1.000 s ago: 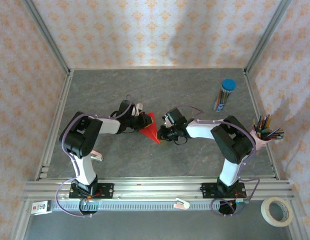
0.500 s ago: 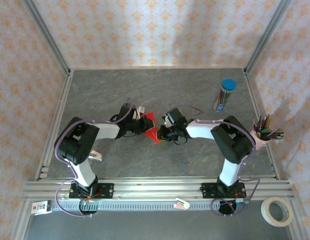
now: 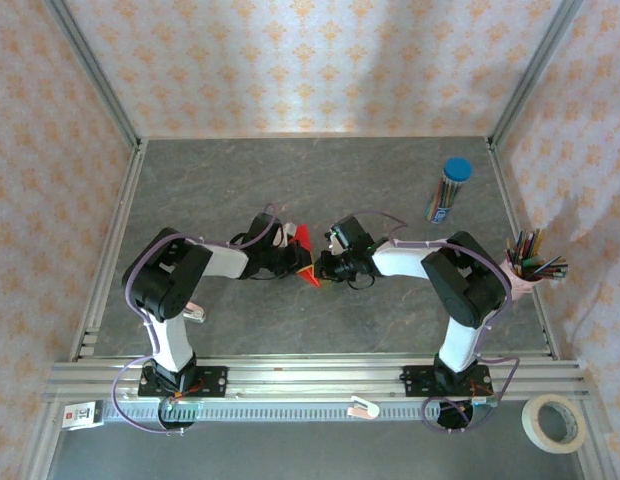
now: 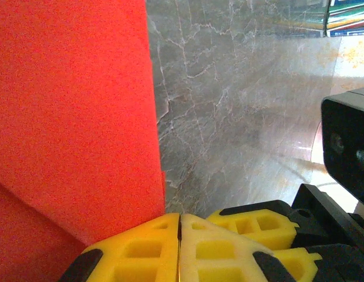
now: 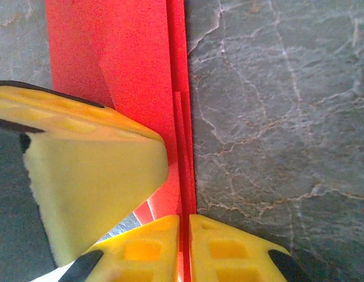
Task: Fold a paper plane with a square sheet of paper (pick it up from the middle)
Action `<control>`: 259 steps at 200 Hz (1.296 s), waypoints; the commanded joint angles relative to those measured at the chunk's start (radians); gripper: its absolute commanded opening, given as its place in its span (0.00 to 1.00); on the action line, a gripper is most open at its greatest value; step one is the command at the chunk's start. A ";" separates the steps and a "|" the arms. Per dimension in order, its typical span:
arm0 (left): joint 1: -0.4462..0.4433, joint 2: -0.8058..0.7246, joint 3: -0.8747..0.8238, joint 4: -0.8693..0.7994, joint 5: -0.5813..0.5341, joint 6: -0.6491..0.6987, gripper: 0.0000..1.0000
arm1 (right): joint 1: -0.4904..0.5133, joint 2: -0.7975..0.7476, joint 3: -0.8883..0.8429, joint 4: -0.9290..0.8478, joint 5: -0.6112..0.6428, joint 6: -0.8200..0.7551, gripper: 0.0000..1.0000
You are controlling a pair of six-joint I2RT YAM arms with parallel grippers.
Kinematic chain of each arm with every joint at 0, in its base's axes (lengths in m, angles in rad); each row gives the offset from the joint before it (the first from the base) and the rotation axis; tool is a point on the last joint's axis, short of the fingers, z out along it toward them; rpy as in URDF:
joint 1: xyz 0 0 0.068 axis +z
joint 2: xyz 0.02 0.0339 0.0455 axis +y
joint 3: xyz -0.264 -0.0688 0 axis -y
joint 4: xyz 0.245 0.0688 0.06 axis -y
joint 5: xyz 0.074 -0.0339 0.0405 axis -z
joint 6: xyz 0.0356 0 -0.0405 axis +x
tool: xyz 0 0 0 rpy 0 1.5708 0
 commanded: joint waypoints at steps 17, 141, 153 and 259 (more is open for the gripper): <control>-0.010 0.025 0.033 -0.052 -0.019 0.030 0.08 | -0.009 -0.062 -0.022 0.003 0.018 -0.003 0.14; -0.011 0.027 0.038 -0.043 -0.008 0.030 0.09 | 0.002 -0.038 -0.031 -0.002 -0.014 -0.021 0.20; -0.011 0.027 0.038 -0.038 -0.005 0.027 0.09 | 0.005 -0.030 -0.027 -0.003 -0.014 -0.025 0.21; -0.010 0.030 0.042 -0.026 0.003 0.019 0.09 | 0.032 0.026 -0.004 -0.084 0.090 -0.041 0.17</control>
